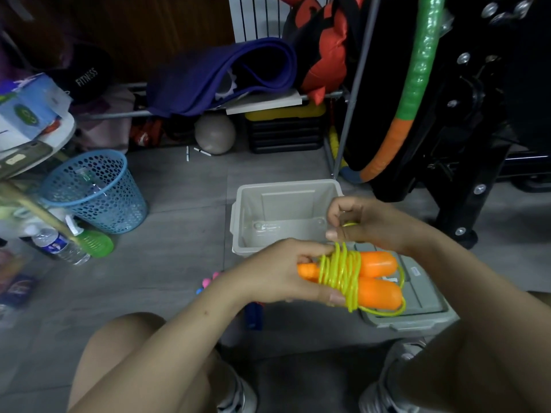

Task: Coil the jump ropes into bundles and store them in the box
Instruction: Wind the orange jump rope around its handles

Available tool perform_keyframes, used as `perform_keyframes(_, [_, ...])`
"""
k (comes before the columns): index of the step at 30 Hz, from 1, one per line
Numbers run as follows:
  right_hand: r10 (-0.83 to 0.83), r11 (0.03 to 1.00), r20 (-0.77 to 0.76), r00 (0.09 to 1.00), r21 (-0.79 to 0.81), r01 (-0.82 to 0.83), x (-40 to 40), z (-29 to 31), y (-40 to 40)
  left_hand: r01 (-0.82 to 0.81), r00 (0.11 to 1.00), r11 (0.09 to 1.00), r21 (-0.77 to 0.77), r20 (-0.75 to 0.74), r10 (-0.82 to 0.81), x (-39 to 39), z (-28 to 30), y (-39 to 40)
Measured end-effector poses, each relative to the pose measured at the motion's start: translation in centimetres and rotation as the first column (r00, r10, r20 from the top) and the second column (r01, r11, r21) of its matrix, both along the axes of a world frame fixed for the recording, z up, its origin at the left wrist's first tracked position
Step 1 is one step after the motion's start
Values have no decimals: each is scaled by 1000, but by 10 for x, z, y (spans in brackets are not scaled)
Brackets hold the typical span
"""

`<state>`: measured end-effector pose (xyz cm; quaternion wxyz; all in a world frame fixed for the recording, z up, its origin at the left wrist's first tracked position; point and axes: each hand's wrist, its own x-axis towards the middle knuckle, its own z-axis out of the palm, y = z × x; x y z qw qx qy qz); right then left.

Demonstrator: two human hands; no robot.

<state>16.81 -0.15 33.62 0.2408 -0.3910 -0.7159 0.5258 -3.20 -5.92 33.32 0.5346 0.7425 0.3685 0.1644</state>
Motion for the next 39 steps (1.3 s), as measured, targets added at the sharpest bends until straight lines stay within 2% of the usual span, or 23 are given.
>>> perform_keyframes(4, [-95, 964, -344, 934, -264, 0, 3, -6, 1, -137, 965, 980, -141, 204, 164, -17, 10, 5])
perform_keyframes(6, [-126, 951, -400, 908, -308, -4, 2, -7, 1, -152, 958, 978, -143, 223, 182, -20, 10, 5])
perform_keyframes(9, [-159, 943, -386, 909, -331, 25, -1, -7, -1, -191, 944, 974, -124, 249, 217, -20, 5, 7])
perform_keyframes(16, [-204, 921, -341, 918, -386, 62, -2, 1, -9, -247, 889, 950, -190, 346, 300, -29, 0, 12])
perform_keyframes(19, [-235, 914, -342, 910, -396, 87, -12, -7, -17, -268, 838, 926, -264, 410, 360, -25, -3, 16])
perform_keyframes(23, [-275, 906, -319, 907, -402, 133, -21, -14, -23, -364, 784, 886, -288, 418, 459, -17, -8, 23])
perform_keyframes(26, [-231, 934, -297, 927, -335, 126, -24, -14, -25, -402, 750, 854, -329, 416, 514, -13, -10, 26])
perform_keyframes(30, [-166, 986, -81, 983, -37, 164, -32, -19, -39, -447, 750, 830, -333, 366, 551, -8, -13, 28])
perform_keyframes(34, [-265, 964, -108, 958, -43, 262, -41, -32, -40, -535, 706, 784, -315, 343, 620, 1, -19, 25])
perform_keyframes(39, [-390, 921, -138, 911, -55, 386, -49, -35, -36, -644, 654, 737, -207, 350, 670, 17, -21, 20])
